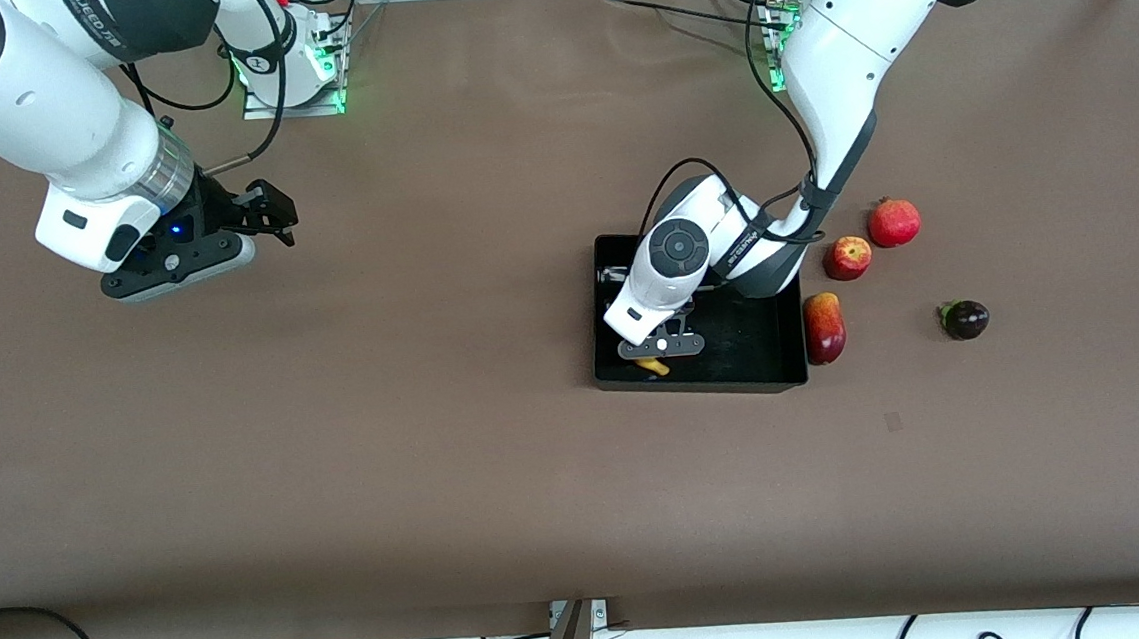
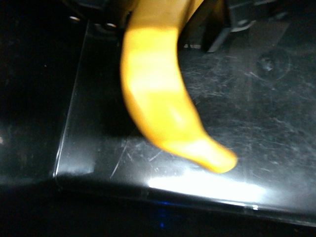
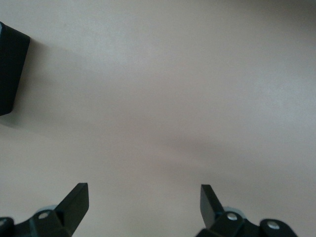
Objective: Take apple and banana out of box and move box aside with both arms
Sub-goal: 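Lift the banana out with the left gripper while the right gripper approaches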
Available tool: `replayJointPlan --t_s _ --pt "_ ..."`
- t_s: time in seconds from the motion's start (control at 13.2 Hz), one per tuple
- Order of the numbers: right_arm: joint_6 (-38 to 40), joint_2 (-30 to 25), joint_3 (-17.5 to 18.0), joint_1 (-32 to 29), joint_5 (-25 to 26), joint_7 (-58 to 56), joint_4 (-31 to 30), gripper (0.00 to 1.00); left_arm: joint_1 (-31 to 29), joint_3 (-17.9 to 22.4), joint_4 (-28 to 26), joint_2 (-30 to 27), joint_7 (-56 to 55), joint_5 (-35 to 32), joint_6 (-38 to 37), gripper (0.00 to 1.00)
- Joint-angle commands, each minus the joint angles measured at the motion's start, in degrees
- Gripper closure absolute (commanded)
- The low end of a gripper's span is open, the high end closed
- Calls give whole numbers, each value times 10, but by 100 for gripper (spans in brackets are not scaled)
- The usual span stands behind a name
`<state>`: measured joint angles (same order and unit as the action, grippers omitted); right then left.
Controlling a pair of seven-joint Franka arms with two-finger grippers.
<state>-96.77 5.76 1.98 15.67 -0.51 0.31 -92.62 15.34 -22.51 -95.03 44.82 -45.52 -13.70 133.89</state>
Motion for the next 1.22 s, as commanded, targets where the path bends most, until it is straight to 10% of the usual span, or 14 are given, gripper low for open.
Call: replayJointPlan --t_s 0.0,0.53,1.14 --pt "1 1 -2 3 -11 1 1 0 -3 0 8 -18 -11 -17 -42 100" --pt "-2 19 -2 6 -36 1 1 0 -74 -2 45 -137 44 -8 -238 100" --pt "-146 154 -2 162 -62 264 20 0 -318 0 28 -78 511 -18 -214 100"
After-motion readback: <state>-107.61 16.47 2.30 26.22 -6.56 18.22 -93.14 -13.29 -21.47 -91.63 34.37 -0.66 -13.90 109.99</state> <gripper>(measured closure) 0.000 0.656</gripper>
